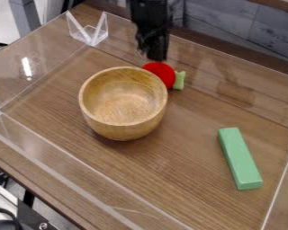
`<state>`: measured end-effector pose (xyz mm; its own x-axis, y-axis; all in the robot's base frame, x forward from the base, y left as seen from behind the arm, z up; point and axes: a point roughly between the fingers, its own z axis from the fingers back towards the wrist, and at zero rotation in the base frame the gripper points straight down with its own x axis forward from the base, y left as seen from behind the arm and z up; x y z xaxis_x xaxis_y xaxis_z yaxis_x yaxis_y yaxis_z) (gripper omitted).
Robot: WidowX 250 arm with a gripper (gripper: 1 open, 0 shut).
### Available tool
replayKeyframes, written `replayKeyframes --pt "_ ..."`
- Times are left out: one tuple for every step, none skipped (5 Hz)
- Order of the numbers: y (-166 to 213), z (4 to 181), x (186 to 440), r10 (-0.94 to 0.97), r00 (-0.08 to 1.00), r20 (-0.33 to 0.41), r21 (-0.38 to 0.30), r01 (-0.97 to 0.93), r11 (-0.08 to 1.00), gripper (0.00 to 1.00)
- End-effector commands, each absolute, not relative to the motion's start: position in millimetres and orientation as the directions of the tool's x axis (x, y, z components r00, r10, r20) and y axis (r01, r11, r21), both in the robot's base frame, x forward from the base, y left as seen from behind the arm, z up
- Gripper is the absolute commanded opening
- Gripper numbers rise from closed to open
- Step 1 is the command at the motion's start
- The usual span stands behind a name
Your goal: Move the red fruit to the left
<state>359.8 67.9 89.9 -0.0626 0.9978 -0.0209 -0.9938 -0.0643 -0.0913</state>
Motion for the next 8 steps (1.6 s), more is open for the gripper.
replayKeyframes --pt "84.7 134.4 362.8 0.991 -0.133 -0.03 -0.182 -0.974 -0.136 0.0" --pt "73.9 110.6 366.3 0.989 -0.145 -0.01 -0.166 -0.975 -0.144 1.0" --pt "63.1 85.7 369.5 0.988 -0.154 0.006 -0.144 -0.978 -0.151 1.0" --pt "60.4 60.7 371.4 0.988 -0.15 0.026 -0.136 -0.98 -0.145 1.0" --pt "72.3 75.8 371.5 0.989 -0.148 -0.014 -0.146 -0.978 -0.149 0.0" --pt "76.1 100.0 370.9 0.982 -0.179 -0.063 -0.144 -0.972 -0.186 0.0" --pt "81.0 121.9 369.8 0.966 -0.245 -0.085 -0.165 -0.952 -0.256 0.0" --pt "96.6 134.5 368.5 0.938 -0.333 -0.092 -0.177 -0.922 -0.345 0.0"
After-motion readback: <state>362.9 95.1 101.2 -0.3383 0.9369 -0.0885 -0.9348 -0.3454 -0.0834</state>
